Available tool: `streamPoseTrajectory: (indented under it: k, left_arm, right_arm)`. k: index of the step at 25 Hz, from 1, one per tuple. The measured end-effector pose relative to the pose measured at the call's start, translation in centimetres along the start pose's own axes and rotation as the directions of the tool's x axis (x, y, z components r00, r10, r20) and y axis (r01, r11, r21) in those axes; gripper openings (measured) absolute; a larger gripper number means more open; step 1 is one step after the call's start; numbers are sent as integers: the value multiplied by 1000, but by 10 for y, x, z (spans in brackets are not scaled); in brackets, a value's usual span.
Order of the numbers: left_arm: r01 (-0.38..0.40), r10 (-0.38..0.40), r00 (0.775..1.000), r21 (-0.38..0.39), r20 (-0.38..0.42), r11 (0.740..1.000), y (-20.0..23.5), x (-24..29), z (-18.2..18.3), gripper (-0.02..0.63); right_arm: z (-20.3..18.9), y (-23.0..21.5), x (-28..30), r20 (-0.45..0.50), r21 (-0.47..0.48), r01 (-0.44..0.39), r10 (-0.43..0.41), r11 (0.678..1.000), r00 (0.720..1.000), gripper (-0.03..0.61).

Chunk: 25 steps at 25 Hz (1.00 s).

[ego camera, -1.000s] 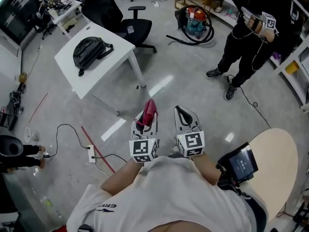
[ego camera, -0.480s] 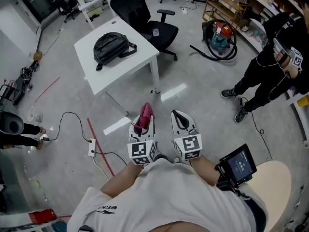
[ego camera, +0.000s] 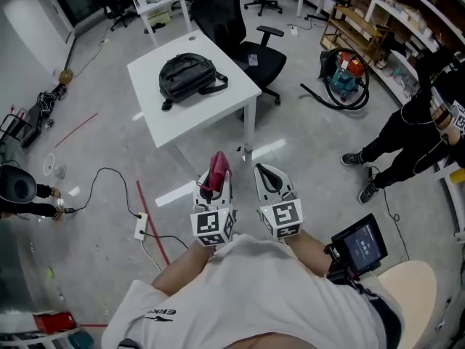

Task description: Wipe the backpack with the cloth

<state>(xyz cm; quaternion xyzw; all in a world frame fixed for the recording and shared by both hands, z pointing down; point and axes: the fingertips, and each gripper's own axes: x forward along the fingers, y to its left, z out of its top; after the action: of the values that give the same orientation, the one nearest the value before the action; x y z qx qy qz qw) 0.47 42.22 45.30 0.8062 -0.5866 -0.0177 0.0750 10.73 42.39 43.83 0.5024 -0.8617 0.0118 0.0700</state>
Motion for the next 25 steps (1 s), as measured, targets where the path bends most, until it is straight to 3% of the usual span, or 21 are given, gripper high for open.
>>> streamPoseTrajectory:
  k: [16,25]
  left_arm:
    - [-110,110,994,-39,-1,993,77,13,5,146]
    - [-186,186,982,-27,8,982,113,74,15,146]
  right_arm:
    - [12,37,82,-18,-30,-91,91,995,996,3]
    - [20,13,154,-11,-33,-164,164,986,986,3]
